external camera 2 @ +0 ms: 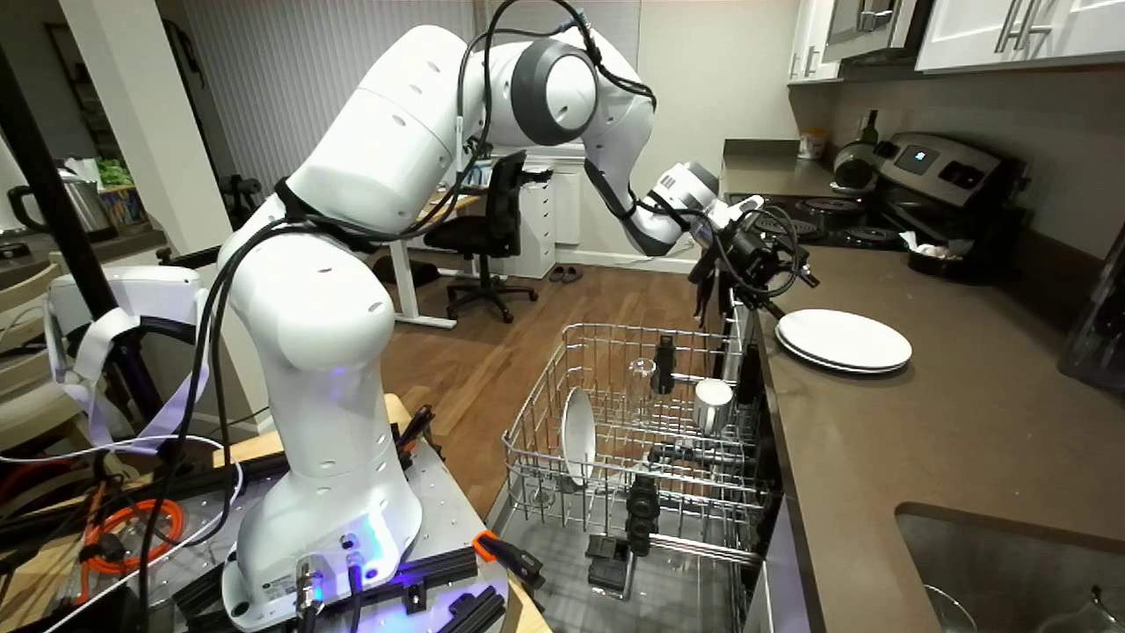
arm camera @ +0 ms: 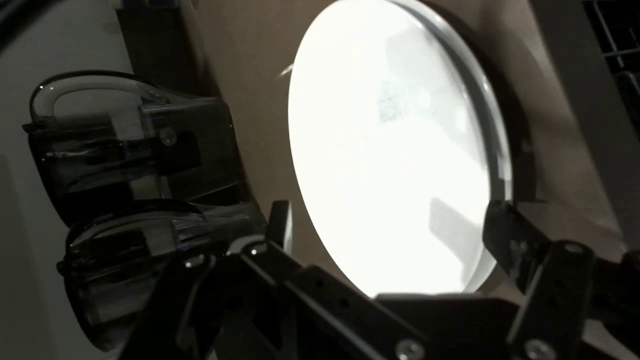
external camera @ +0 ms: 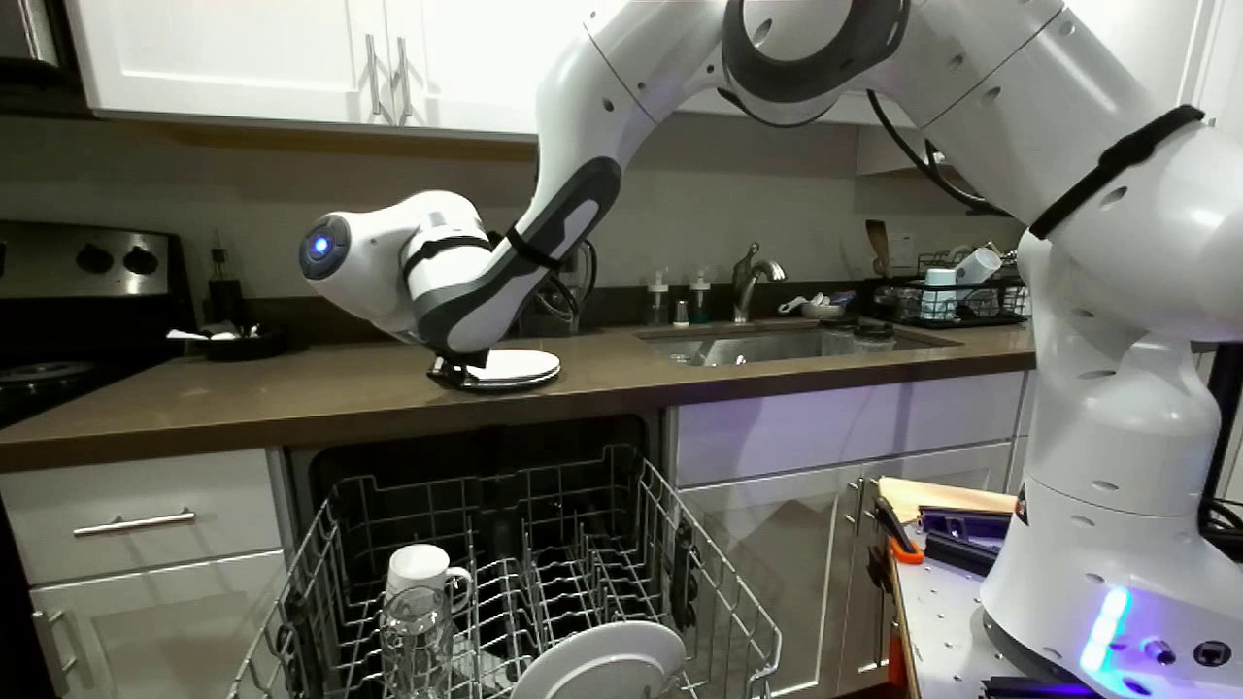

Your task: Pick up the plate and put it in the dishwasher

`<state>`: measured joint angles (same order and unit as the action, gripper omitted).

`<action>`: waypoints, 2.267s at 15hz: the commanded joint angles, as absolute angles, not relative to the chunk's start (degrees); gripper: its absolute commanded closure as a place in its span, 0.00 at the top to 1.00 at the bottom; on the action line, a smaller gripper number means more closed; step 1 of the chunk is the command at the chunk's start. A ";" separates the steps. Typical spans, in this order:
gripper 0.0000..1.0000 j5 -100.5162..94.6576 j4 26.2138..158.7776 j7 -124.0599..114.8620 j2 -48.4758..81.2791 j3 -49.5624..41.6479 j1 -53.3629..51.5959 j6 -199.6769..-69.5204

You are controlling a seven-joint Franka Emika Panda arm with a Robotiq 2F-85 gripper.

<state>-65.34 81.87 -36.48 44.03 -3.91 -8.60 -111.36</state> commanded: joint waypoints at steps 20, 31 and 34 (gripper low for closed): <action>0.47 -49.13 77.19 -22.76 45.53 -3.33 -6.00 -112.76; 0.52 -48.44 77.12 -22.17 44.97 -3.79 -6.45 -113.62; 0.32 -48.54 76.99 -22.21 44.85 -3.86 -6.52 -113.70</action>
<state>-50.07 77.82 -24.87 45.05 -3.31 -6.47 -113.00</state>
